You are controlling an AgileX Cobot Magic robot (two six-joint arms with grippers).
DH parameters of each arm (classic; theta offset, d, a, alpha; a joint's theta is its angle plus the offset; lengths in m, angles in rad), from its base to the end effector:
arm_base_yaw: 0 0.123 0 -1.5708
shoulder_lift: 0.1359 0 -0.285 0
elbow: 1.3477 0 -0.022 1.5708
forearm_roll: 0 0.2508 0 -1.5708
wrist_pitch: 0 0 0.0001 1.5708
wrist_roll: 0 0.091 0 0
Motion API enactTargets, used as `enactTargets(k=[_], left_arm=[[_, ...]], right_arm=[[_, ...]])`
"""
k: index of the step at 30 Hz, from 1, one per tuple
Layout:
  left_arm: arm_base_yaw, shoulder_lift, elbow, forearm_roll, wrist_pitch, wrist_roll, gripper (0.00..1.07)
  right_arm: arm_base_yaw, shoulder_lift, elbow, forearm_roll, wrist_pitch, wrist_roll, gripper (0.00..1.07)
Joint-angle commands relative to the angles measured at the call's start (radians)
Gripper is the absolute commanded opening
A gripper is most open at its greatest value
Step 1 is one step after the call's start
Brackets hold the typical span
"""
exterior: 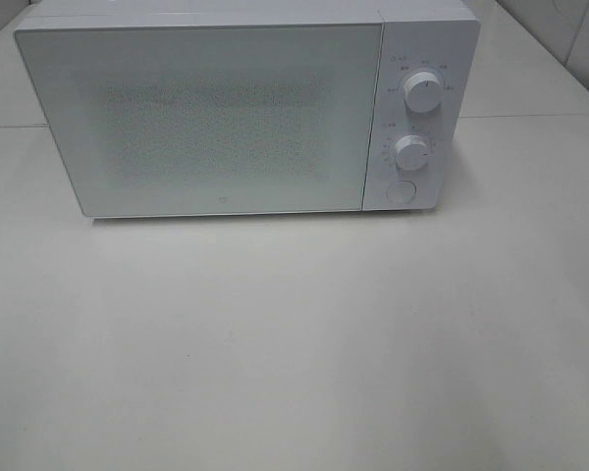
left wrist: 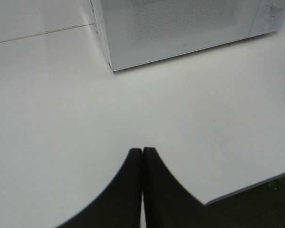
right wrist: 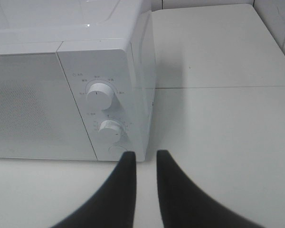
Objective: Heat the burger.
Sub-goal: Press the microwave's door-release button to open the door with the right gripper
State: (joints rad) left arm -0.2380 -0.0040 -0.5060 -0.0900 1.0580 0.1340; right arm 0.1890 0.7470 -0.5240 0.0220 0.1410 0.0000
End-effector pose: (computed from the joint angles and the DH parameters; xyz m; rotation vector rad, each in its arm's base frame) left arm -0.0077 -0.0055 0.2794 0.3804 1.9968 -0.1730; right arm 0.1552 0.0300 0.3061 -0.1567 1.8436 0.1499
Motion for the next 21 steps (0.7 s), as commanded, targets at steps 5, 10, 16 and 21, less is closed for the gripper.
enactTargets(k=[5,10,16,21], left_arm=[[0.003,-0.021,0.004,-0.008,-0.016,-0.005,0.00],[0.003,-0.021,0.004,-0.008,-0.016,-0.005,0.00],[0.003,-0.021,0.004,-0.008,-0.016,-0.005,0.00],[0.003,-0.021,0.004,-0.008,-0.016,-0.005,0.00]], right_arm=[[-0.003,0.133,-0.004,-0.004,-0.168,-0.010,0.00],[-0.003,0.237,-0.004,-0.004,-0.297,-0.010,0.00],[-0.001,0.386,-0.004,-0.004,-0.482,-0.010,0.00],[-0.001,0.488,-0.004,-0.004,-0.543,0.000,0.00]])
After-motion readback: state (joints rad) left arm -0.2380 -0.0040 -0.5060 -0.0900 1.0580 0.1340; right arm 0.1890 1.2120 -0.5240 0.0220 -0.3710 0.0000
